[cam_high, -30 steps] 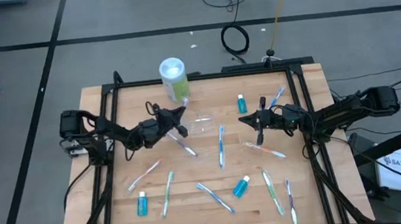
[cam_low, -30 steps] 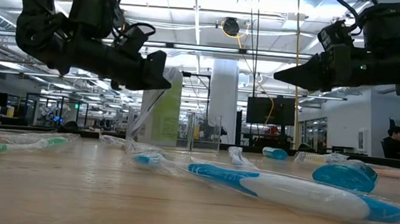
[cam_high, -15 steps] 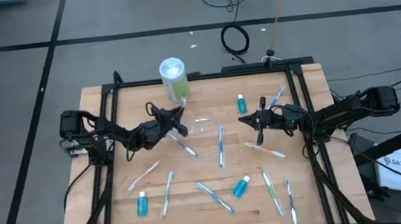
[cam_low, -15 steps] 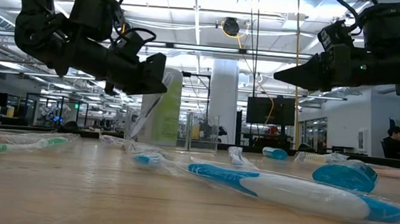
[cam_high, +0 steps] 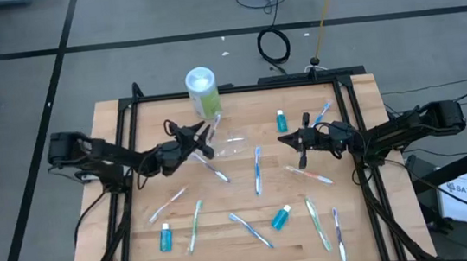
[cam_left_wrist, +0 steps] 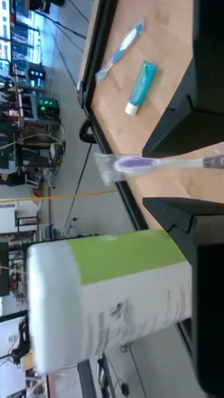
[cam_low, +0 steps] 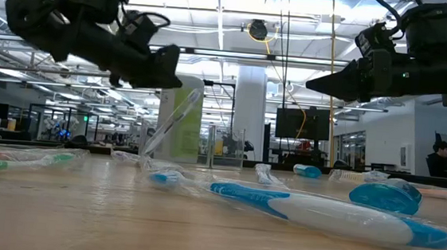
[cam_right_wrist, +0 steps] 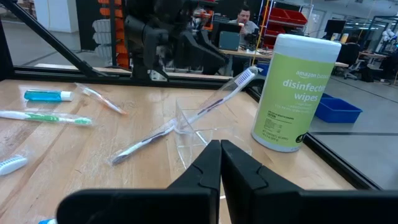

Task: Pick & Place toothbrushing station
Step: Put the top mouthwash into the center of the transparent organizer

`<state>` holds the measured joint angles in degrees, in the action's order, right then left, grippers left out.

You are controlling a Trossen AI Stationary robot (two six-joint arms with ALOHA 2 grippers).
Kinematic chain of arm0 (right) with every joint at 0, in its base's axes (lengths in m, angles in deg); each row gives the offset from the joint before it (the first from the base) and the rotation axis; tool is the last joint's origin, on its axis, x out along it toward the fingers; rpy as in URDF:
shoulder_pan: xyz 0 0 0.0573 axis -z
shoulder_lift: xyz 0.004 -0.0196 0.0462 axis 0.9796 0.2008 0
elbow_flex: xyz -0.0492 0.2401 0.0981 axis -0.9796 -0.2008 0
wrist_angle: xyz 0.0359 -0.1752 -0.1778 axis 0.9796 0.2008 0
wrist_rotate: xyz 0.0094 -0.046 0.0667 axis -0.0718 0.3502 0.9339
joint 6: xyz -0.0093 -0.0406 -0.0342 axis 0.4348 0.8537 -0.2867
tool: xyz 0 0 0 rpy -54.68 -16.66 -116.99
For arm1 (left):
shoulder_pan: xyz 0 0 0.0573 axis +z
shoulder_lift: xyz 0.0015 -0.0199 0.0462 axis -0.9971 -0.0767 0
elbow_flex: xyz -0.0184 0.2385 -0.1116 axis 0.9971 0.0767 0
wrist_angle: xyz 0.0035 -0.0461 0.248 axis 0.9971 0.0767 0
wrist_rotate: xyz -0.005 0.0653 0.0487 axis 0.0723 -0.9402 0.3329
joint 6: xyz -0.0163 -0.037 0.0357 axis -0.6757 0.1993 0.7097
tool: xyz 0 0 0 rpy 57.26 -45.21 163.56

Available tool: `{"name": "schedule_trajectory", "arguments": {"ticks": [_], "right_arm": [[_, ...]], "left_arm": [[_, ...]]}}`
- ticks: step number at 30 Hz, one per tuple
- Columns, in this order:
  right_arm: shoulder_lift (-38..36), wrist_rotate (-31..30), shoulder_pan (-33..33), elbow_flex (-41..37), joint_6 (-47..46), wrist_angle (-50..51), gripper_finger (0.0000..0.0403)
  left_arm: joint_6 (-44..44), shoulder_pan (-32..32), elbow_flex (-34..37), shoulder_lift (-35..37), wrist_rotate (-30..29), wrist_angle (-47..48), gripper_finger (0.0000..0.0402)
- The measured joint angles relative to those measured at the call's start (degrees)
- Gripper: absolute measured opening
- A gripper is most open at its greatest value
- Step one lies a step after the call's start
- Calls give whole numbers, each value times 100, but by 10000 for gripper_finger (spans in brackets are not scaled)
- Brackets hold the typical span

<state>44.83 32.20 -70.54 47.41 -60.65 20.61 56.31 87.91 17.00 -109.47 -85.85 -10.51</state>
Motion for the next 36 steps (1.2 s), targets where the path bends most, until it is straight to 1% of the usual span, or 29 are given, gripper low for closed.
{"name": "schedule_trajectory", "arguments": {"ticks": [8,14,19,25,30,32,34,36], "right_arm": [[0,1,0,0,-33,-124,4],[0,5,-11,0,-611,-128,4],[0,-6,-2,0,-735,-130,4],[0,-14,31,0,151,-158,4],[0,13,26,0,116,-202,4],[1,-17,37,0,309,-255,4],[4,-351,51,0,375,-471,4],[-2,-959,69,0,191,-751,4]], "left_arm": [[-49,-406,0,1456,4,1301,129],[-35,-674,0,2101,7,1886,129],[-15,-772,0,2243,9,2059,129],[-13,-776,0,2240,11,2072,129],[-12,-776,0,2240,11,2140,129],[-11,-776,0,2240,12,2164,129],[-13,-776,0,2240,14,2162,129],[-18,-776,0,2238,13,2167,129]]}}
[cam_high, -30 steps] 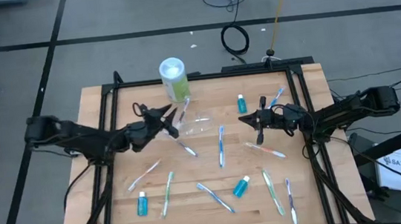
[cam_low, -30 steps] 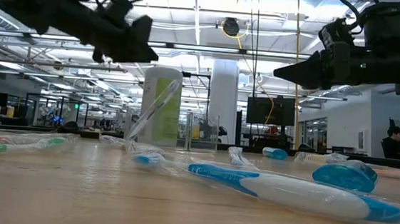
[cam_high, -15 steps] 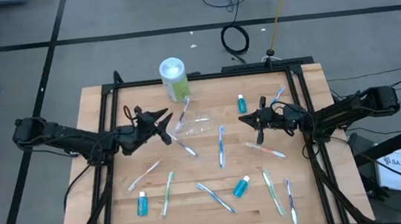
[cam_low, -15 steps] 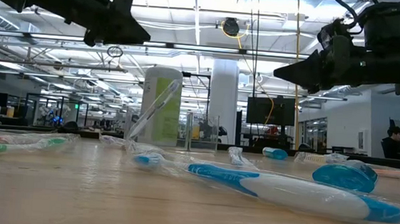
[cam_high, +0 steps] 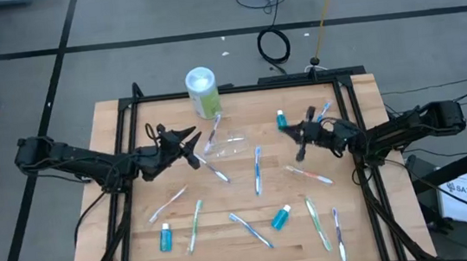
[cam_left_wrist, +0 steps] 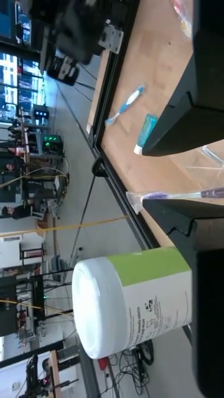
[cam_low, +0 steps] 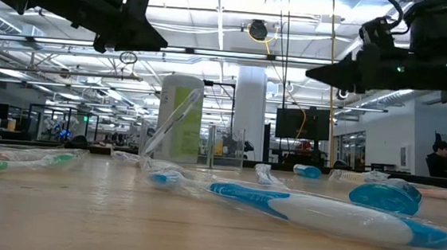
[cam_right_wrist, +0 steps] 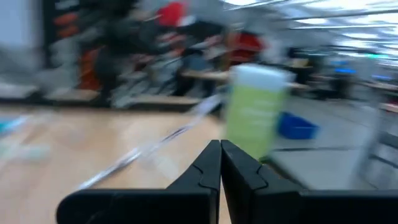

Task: Pick & Place toothbrushing station
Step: Put the top mouthwash into the center of the transparent organizer

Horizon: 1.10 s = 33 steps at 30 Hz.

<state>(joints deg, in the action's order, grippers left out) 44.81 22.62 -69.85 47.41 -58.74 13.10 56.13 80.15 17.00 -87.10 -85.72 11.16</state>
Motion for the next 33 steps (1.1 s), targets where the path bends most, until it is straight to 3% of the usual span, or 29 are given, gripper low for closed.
{"name": "schedule_trajectory", "arguments": {"ticks": [3,7,15,18,26,33], "right_arm": [[7,-657,88,0,-35,-309,4],[4,-651,267,209,-49,-190,7],[7,-537,504,1469,84,2246,62],[7,-593,697,1765,-3,2706,87],[67,-848,1398,1808,-905,3587,138],[923,-821,1863,1801,-1427,3603,169]], "left_arm": [[-25,7,0,-4,1,31,129],[-1,89,0,-4,5,-6,129],[-437,348,0,-4,19,33,129],[-591,413,0,-4,324,138,129],[-603,448,0,-4,864,157,129],[-648,505,0,-4,869,151,129]]}}
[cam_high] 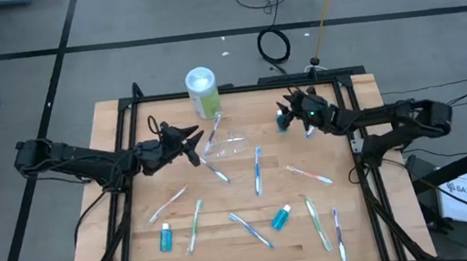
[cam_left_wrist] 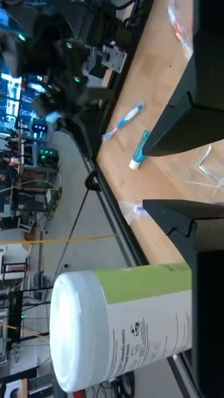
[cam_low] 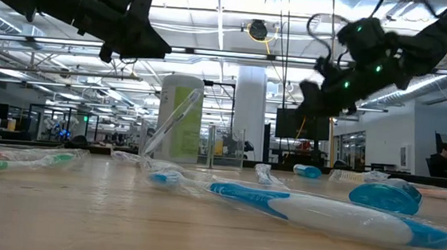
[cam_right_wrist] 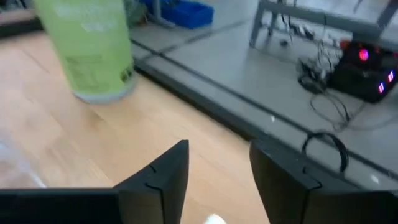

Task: Pick & Place toothbrushing station
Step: Put the top mouthwash into the center of the transparent organizer

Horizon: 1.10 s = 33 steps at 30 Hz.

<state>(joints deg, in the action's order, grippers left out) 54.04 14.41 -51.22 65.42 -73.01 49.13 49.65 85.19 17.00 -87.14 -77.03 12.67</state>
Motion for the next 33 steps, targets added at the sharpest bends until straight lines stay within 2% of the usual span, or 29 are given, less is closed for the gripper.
{"name": "schedule_trajectory", "arguments": {"ticks": [4,9,14,33], "right_arm": [[504,3,219,51,-258,-217,184],[867,441,431,617,-855,864,196],[1123,438,466,1185,-1093,1657,195],[1215,412,450,1211,-1768,2293,190]], "left_arm": [[-2,46,0,0,-1,-3,129],[-2,44,0,0,0,4,129],[-4,44,0,0,183,33,129],[-306,44,0,0,298,110,129]]}}
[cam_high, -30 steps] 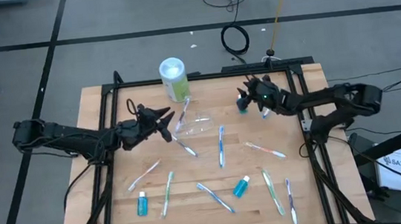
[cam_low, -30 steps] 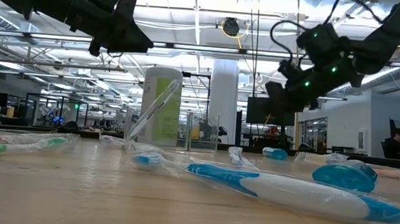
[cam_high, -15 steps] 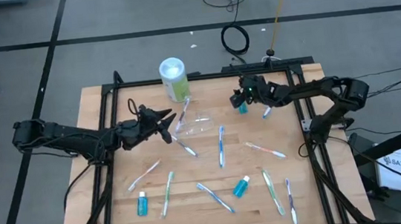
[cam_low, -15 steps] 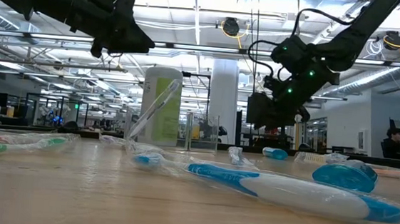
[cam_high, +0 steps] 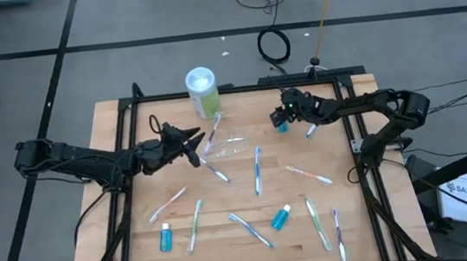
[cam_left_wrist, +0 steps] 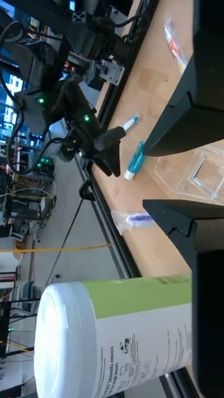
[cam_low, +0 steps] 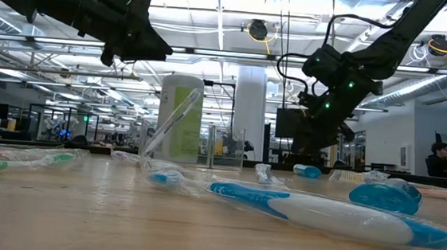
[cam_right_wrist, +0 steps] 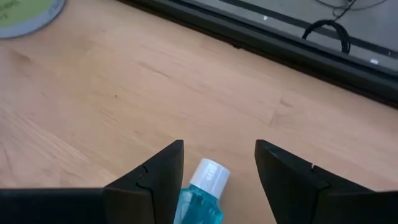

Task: Pick & Place toothbrushing station
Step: Put the top mouthwash into the center of the transparent organizer

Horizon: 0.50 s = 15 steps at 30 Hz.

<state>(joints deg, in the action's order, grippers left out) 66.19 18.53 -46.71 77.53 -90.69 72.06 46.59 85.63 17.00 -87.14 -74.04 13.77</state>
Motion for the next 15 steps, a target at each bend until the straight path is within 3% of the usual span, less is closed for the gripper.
{"name": "schedule_trajectory", "arguments": {"ticks": [11,15], "right_arm": [[0,-183,-31,-186,-676,110,189],[0,-270,-26,-414,-716,-331,189]], "left_arm": [[-2,0,0,0,0,-2,129],[-13,0,0,0,0,0,129]]}}
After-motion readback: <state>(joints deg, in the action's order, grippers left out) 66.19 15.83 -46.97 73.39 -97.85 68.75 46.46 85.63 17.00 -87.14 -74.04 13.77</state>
